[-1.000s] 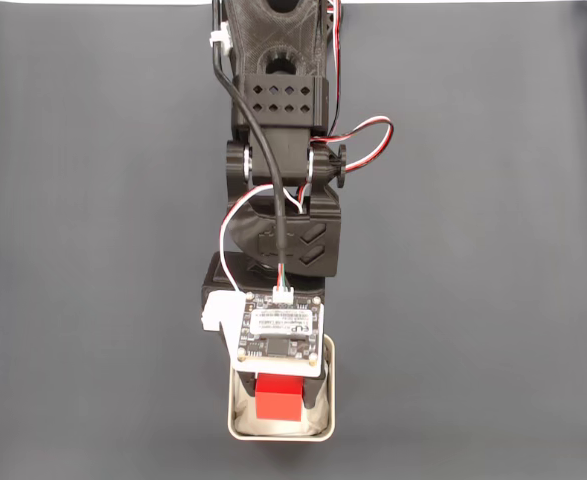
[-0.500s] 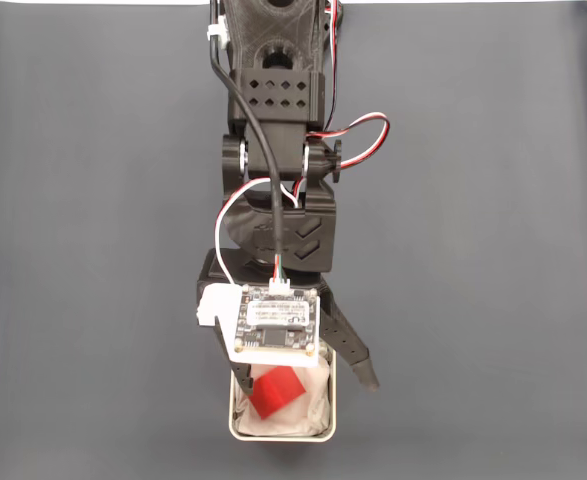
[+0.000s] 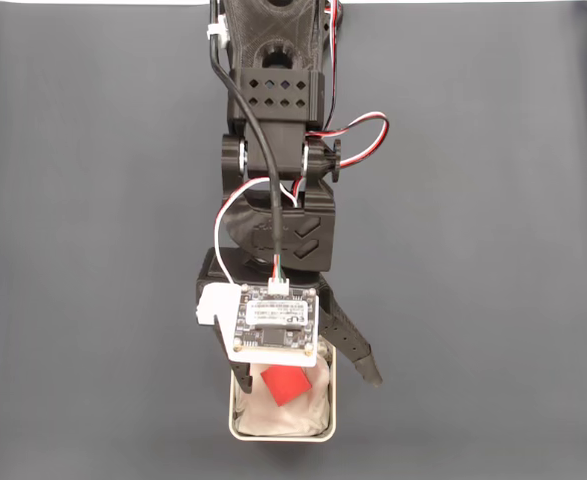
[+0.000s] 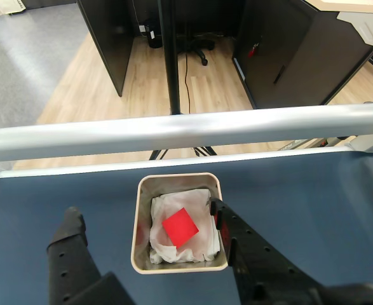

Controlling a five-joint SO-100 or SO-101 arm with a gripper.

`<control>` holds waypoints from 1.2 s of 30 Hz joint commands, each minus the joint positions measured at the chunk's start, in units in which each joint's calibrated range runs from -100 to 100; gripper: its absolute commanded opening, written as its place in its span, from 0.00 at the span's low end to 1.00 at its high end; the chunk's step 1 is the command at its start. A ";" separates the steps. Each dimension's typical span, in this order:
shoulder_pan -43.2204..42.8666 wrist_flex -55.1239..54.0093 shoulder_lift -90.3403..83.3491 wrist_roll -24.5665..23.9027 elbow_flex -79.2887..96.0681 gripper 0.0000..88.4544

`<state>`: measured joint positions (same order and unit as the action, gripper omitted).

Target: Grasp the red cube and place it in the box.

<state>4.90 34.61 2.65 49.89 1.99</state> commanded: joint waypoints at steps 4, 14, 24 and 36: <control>0.71 -2.07 -4.04 0.39 -0.44 0.50; 0.57 -2.07 -4.04 0.24 -0.44 0.50; -0.14 -1.57 -14.43 -1.66 0.02 0.00; -3.05 -6.08 -64.69 -0.59 55.40 0.00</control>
<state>2.67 30.15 -46.59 48.33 40.78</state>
